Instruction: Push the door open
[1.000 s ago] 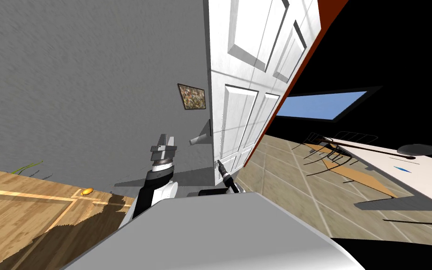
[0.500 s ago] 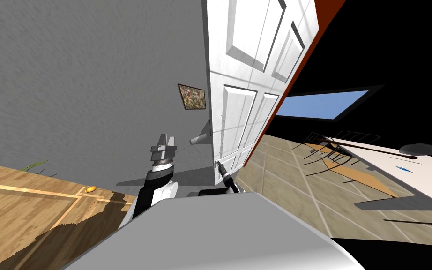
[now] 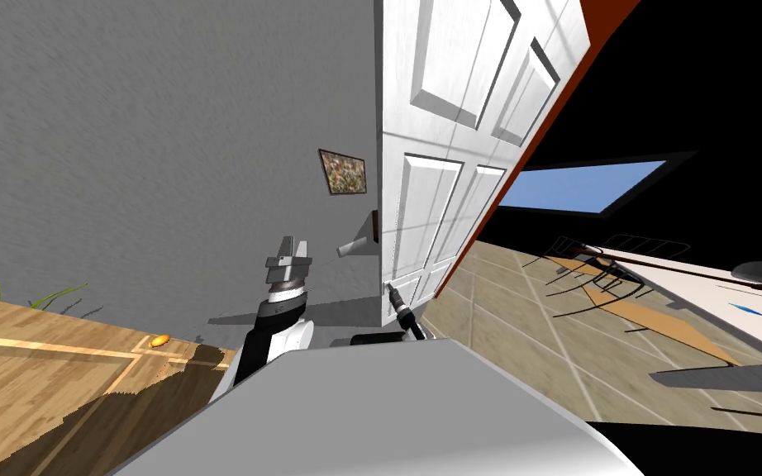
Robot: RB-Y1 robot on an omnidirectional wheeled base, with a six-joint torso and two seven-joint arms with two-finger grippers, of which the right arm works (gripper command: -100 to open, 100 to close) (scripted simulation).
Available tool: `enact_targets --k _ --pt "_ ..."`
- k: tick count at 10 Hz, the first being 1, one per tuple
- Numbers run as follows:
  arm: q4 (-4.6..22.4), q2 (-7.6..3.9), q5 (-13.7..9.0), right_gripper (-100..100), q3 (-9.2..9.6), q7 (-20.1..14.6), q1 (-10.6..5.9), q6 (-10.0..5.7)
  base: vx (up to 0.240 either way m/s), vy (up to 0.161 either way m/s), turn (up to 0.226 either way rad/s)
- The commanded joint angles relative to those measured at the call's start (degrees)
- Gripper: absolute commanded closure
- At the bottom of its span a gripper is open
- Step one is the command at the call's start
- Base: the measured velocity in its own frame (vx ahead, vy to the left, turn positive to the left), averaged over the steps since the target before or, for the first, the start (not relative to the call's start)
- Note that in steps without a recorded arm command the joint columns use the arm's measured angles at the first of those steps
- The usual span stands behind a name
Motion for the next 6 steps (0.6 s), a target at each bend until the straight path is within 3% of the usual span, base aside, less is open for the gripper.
enact_targets --k 1,4,6 --pt "1.5 0.08 -0.5 100 -1.67 0.4 -1.09 -1.00 0.127 0.072 0.026" --pt "1.6 -0.08 -0.8 100 -2.97 0.5 -1.14 -0.99 0.080 0.058 0.013" --pt "1.8 -0.31 -1.3 100 -5.13 0.7 -1.21 -0.97 0.101 0.070 0.033"
